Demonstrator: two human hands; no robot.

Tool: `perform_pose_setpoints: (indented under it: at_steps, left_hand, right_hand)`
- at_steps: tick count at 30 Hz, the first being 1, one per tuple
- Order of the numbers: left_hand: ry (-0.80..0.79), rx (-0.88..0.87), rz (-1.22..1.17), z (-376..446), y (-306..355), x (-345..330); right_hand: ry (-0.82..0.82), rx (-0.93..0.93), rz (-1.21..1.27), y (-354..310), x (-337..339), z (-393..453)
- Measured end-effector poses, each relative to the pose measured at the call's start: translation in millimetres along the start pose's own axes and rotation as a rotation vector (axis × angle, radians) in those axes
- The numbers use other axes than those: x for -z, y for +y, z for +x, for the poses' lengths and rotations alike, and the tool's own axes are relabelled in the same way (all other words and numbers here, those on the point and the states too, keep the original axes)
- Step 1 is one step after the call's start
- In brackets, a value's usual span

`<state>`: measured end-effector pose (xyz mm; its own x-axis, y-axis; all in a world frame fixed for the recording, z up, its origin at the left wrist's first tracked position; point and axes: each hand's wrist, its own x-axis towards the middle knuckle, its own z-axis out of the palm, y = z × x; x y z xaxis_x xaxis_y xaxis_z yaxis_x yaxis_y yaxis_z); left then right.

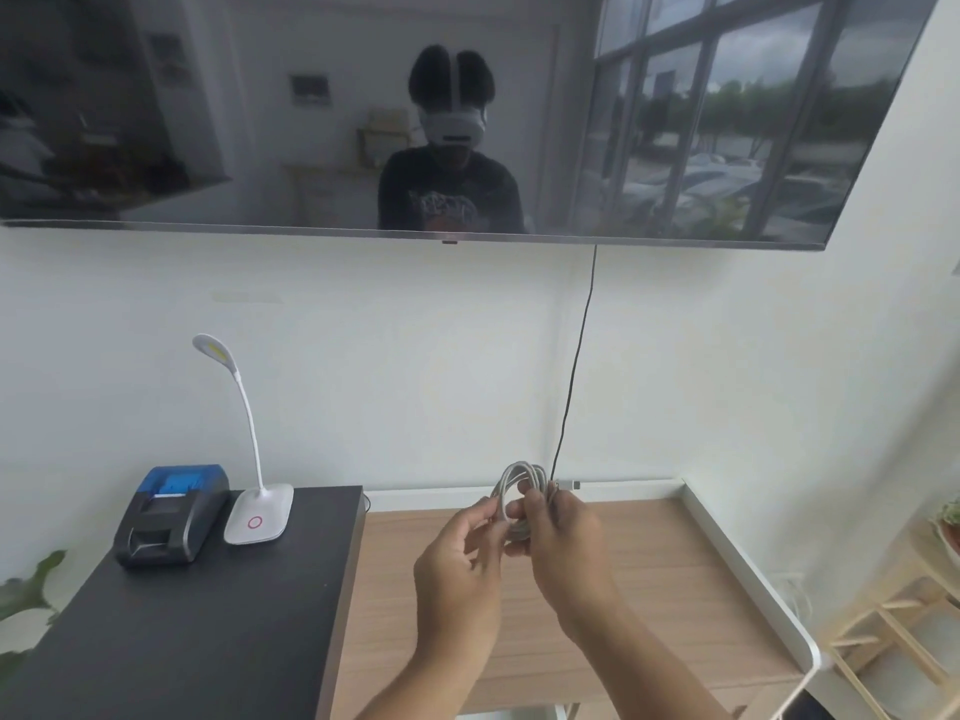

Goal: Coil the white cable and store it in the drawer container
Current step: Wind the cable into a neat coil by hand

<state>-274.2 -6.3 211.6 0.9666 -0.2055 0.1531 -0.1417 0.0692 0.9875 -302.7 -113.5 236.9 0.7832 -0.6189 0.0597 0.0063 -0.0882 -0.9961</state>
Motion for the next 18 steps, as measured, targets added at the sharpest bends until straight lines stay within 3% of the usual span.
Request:
perform_pose_setpoints:
  at_steps: [4,8,13,18]
  left_hand:
    - [-0.039,0.268,-0.28,7.8,2.3,6.8]
    - [-0.201,0.443,-0.467,25.6,11.6,20.4]
    - [-0.331,0.42,-0.549,39.0,13.1,30.5]
    - [-0.372,0.422,-0.307,45.5,11.9,39.2]
  right_hand:
    - [-0.015,-0.012,0.019,1.6,1.0,-0.7]
    - [-0.05,-0.003,0.002,1.1,3.5,-0.1]
    - [-0.067,0.035,-0.049,-5.7,-1.2,1.5]
    - [-0.102,0.048,-0.118,-5.0,-4.1,0.3]
